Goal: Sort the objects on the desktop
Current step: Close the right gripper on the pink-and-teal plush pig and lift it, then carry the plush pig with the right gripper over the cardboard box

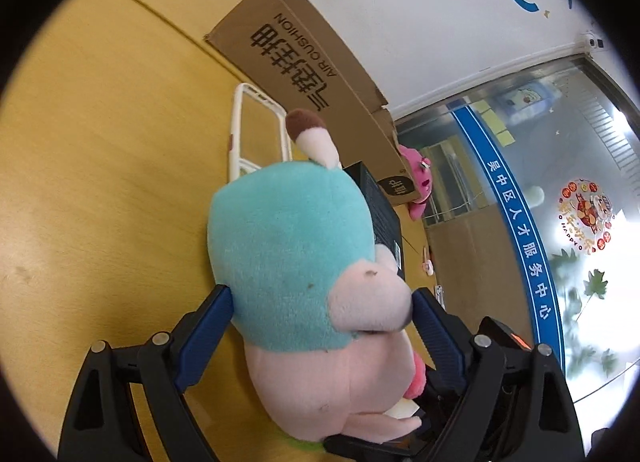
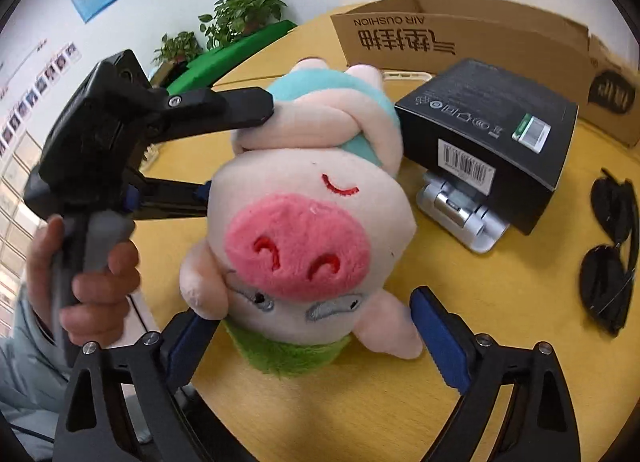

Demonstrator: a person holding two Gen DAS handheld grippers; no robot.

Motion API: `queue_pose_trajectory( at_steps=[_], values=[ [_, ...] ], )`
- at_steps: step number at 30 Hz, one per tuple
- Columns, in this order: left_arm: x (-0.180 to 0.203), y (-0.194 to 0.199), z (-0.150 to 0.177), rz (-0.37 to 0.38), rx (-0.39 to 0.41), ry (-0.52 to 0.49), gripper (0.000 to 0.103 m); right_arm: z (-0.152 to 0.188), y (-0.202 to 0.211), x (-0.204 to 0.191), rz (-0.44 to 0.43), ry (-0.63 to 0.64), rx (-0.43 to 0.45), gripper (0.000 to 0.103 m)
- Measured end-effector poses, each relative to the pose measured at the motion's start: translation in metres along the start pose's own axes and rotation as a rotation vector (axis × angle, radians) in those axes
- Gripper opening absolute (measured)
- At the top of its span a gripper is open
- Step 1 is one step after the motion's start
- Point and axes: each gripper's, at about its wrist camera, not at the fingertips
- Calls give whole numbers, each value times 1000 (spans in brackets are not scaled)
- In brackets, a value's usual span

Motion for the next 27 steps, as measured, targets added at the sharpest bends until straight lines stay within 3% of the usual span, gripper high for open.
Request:
queue_pose_trajectory(
  at_steps=[1,7,15,20,27],
  values=[
    [2,-3,0,8,-4,-14,87,-1,-2,-7,-9,23,6,81],
    [16,5,4,8,15,-93,66,-6,-7,-14,23,23,22,72],
    [97,50,-11,20,164,-337,65,-38,41,-53,59,142,191,69],
    [163,73,-42,30,242,-502,65,-82,86,-68,103,212,314,69],
    [265,100,-99,102,388,-723,65,-175,167,-83,176,323,496,69]
  ],
)
Point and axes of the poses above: each gripper's, at about its wrist camera, not at the fingertips, and y roughly against the way its jaws point, x to its right, z to its underside, and after that the axes turned 1 degree about y, right-handed
